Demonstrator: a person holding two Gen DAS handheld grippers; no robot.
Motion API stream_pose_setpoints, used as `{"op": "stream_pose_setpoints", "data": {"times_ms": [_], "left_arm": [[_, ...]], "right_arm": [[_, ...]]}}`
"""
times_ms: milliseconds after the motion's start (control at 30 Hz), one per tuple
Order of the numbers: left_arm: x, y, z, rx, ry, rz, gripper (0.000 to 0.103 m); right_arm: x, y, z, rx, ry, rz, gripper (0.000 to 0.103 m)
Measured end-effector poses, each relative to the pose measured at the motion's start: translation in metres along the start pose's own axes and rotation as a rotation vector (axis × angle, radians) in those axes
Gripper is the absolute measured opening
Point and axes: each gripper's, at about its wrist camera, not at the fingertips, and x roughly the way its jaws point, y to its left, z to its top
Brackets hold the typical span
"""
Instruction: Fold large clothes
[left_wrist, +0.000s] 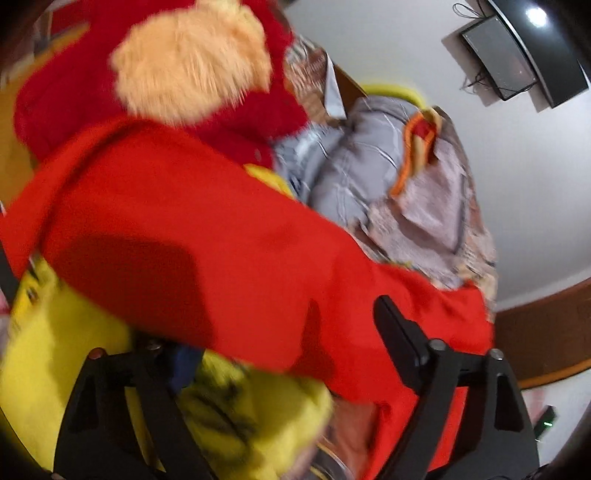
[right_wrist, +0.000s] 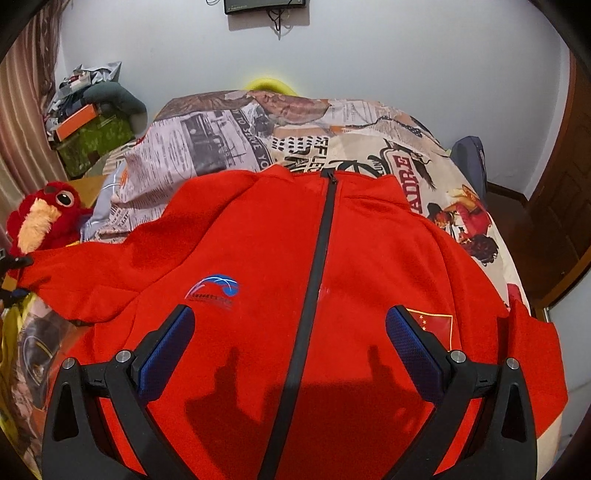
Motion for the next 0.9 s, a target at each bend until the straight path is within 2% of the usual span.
{"op": "stream_pose_setpoints", "data": {"times_ms": [67, 167, 233, 267, 300, 333, 400, 467, 600, 767, 900], "left_arm": [[0.002, -0.005, 0.007, 0.056, -0.067, 0.068, 0.081], [0.011, -0.008, 0.018, 0.094, -0.105, 0.156, 0.062], [0.016, -0.01, 0.023, 0.126, -0.113, 0.232, 0.034], [0.019, -0.014, 0.024, 0.148, -0.111, 0.277, 0.025], [0.02, -0.02, 0.025, 0.179, -0.11, 0.315, 0.012], [0.019, -0.026, 0.026, 0.21, -0.117, 0.342, 0.007], [0.008, -0.041, 0.023, 0.271, -0.15, 0.337, 0.005], [-0.007, -0.06, 0.021, 0.31, -0.187, 0.3, 0.003], [-0.04, -0.119, 0.019, 0.424, -0.27, 0.24, 0.002], [-0.062, -0.205, 0.011, 0.557, -0.306, 0.169, 0.002], [-0.073, -0.273, -0.013, 0.661, -0.309, 0.081, 0.002]], "right_arm": [[0.003, -0.002, 0.0, 0.002, 0.011, -0.002, 0.103], [0.003, -0.004, 0.001, -0.001, 0.02, -0.015, 0.103], [0.0, -0.005, 0.001, -0.007, 0.019, -0.025, 0.103], [-0.002, -0.005, 0.002, -0.009, 0.018, -0.029, 0.103], [-0.006, -0.007, 0.002, -0.012, 0.015, -0.034, 0.103], [-0.009, -0.008, 0.002, -0.015, 0.011, -0.037, 0.103], [-0.016, -0.01, 0.003, -0.022, 0.004, -0.046, 0.103], [-0.023, -0.014, 0.004, -0.027, -0.004, -0.054, 0.103], [-0.034, -0.022, 0.004, -0.027, -0.013, -0.063, 0.103], [-0.046, -0.033, 0.001, -0.014, -0.016, -0.039, 0.103], [-0.057, -0.042, -0.002, -0.009, -0.029, -0.038, 0.103]]}}
